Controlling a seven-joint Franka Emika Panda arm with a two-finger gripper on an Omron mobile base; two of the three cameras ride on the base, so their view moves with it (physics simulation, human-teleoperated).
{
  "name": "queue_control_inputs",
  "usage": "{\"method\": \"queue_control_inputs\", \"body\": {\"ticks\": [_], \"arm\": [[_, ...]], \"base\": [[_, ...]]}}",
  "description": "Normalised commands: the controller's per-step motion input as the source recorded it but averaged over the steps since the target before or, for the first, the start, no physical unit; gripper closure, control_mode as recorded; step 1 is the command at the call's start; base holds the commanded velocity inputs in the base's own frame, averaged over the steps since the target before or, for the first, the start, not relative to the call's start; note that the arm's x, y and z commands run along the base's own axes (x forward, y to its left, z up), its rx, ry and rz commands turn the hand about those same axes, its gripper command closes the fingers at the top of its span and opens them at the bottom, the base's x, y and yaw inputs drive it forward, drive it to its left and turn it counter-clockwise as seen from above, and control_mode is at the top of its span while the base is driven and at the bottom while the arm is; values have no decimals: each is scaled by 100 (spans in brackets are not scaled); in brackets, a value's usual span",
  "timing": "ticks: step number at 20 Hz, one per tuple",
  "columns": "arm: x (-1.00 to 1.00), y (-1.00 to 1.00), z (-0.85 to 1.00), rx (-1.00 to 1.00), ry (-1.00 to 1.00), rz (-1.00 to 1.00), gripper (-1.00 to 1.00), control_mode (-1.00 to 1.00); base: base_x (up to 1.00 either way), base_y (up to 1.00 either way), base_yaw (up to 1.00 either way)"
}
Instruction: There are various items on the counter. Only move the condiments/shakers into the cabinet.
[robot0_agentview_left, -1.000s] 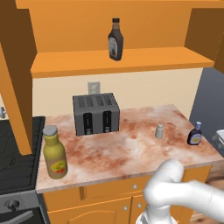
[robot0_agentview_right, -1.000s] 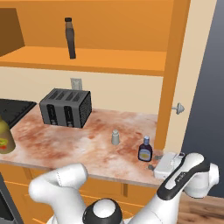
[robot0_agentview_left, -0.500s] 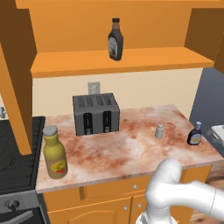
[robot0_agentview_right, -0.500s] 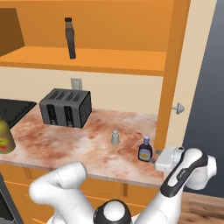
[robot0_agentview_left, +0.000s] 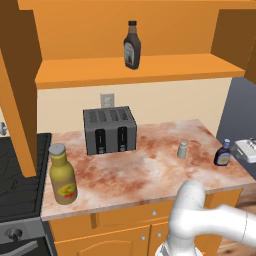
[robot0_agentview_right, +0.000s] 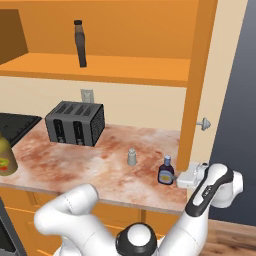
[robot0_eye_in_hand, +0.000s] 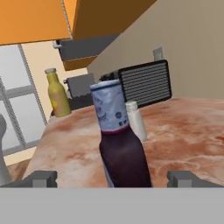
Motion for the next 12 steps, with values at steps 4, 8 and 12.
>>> {"method": "queue_control_inputs", "body": {"ticks": [4,8,12], "arm": [[17,1,-12,0,0,0,-100,-100],[9,4,-14,0,0,0,-100,-100],[1,5,-15,0,0,0,-100,-100]], "base": [[0,0,0],[0,0,0],[0,0,0]]}}
